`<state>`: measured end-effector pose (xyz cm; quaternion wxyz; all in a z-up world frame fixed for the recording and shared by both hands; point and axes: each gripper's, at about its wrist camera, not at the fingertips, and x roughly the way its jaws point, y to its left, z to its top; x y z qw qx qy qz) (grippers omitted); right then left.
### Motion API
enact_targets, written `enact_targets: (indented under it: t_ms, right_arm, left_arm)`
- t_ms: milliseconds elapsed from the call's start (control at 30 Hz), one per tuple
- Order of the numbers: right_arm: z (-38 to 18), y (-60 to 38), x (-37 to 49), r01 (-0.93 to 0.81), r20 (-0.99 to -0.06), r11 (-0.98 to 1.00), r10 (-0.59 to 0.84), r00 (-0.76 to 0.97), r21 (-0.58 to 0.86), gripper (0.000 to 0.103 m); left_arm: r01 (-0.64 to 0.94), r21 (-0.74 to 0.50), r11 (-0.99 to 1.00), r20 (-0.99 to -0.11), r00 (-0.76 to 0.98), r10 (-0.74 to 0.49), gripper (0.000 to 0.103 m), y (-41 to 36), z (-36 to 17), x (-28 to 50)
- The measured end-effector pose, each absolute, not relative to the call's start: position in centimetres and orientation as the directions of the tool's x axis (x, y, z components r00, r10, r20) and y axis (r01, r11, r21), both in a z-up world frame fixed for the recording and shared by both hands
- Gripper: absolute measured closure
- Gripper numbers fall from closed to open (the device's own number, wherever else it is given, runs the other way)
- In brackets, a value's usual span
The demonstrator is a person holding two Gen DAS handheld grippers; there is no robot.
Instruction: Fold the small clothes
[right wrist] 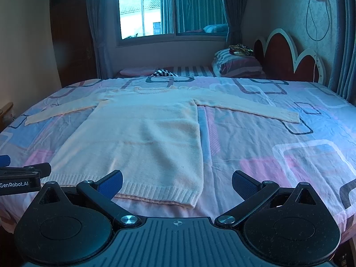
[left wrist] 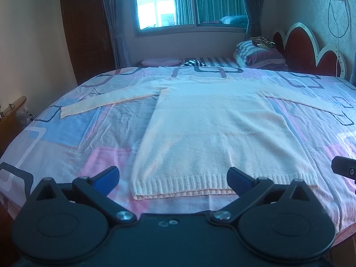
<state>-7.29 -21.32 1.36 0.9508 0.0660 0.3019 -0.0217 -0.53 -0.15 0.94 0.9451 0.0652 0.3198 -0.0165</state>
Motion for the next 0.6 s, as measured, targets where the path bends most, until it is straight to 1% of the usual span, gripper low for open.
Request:
enact_targets:
  t_ms: [600]
  right_arm:
    - [1.37, -21.48, -6.9, 0.075, -0.576, 0.991, 0.004, 0.817, 0.112, 0.0]
  left_arm:
    - [0.07, 0.113, 0.991, -0.608, 0.794, 0.013, 0.001, 0.01, 0.93, -0.19]
